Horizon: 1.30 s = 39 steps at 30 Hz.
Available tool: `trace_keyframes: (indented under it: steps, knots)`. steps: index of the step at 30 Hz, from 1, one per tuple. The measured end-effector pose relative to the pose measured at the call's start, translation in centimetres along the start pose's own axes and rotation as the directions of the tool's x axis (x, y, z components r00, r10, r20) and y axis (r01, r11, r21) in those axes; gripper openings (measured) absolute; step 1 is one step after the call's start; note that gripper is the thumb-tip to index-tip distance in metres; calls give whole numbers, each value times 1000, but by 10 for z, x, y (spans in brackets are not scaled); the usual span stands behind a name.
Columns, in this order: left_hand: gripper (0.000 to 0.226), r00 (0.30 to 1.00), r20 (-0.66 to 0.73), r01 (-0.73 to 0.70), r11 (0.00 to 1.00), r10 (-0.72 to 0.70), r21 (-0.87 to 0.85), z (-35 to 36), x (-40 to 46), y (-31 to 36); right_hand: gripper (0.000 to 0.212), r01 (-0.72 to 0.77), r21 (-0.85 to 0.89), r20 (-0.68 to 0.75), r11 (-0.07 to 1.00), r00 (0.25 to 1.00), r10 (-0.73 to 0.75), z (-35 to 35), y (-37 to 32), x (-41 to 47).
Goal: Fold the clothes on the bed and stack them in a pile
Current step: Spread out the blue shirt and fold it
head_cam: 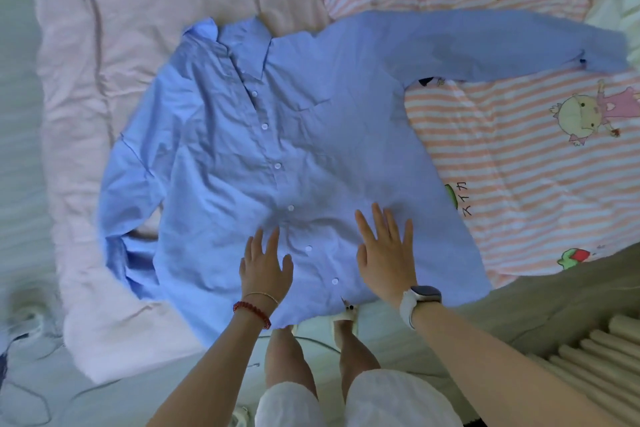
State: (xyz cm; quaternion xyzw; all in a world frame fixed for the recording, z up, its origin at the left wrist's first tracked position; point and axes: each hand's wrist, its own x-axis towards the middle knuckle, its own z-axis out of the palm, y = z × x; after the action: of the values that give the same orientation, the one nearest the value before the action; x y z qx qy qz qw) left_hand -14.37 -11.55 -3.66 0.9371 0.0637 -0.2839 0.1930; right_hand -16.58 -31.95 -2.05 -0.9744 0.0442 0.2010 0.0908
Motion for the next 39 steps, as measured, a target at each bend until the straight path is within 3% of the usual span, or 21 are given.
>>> trace_keyframes:
  steps: [4,7,10,12,14,18,20,23,26,29,30,31,33,35,37,39]
  knots:
    - [55,970,-156,153,969,-185,-193,-34,2,-62,56,108,-10,79,994,991,-106,6,-59,27]
    - [59,867,-278,295,877,-412,-380,-62,12,-123,54,200,27,107,979,973,-202,13,-112,46]
    - [72,741,-258,416,725,-620,-549,-88,32,-182,50,321,98,81,942,941,-329,22,-172,64]
    - [83,709,-122,460,586,-695,-667,-104,53,-214,47,401,134,8,906,914,-406,31,-213,75]
    - [80,767,35,414,451,-641,-791,-118,77,-239,46,463,173,-52,870,886,-461,39,-251,86]
    - [33,867,249,340,146,-432,-929,-140,104,-263,44,560,224,-78,797,826,-558,49,-310,107]
    - [21,889,278,351,151,-363,-924,-147,112,-270,40,593,208,-70,778,802,-593,50,-328,114]
    - [31,890,243,330,179,-387,-927,-168,123,-282,25,595,179,-62,784,802,-594,52,-349,114]
    - [28,879,128,243,200,-460,-949,-203,132,-300,15,495,272,5,825,857,-516,59,-375,102]
    - [24,930,183,168,-72,-319,-983,-233,138,-317,35,137,636,248,759,896,-369,64,-408,94]
    - [24,944,203,172,-136,-259,-976,-238,138,-320,35,33,709,286,705,900,-329,65,-417,93]
    - [22,949,220,193,-138,-225,-971,-240,139,-323,27,-48,742,298,669,917,-265,66,-425,95]
    - [15,946,263,263,-26,-189,-964,-236,138,-323,10,-208,771,307,602,949,-65,63,-430,103]
    - [21,936,328,338,58,-130,-939,-226,133,-319,13,-304,815,290,492,951,108,57,-424,119]
    - [25,925,377,380,76,-56,-922,-217,128,-314,19,-393,828,367,400,919,142,49,-418,136]
    - [34,934,354,356,215,-52,-909,-211,125,-309,25,-529,812,511,247,848,138,42,-421,150]
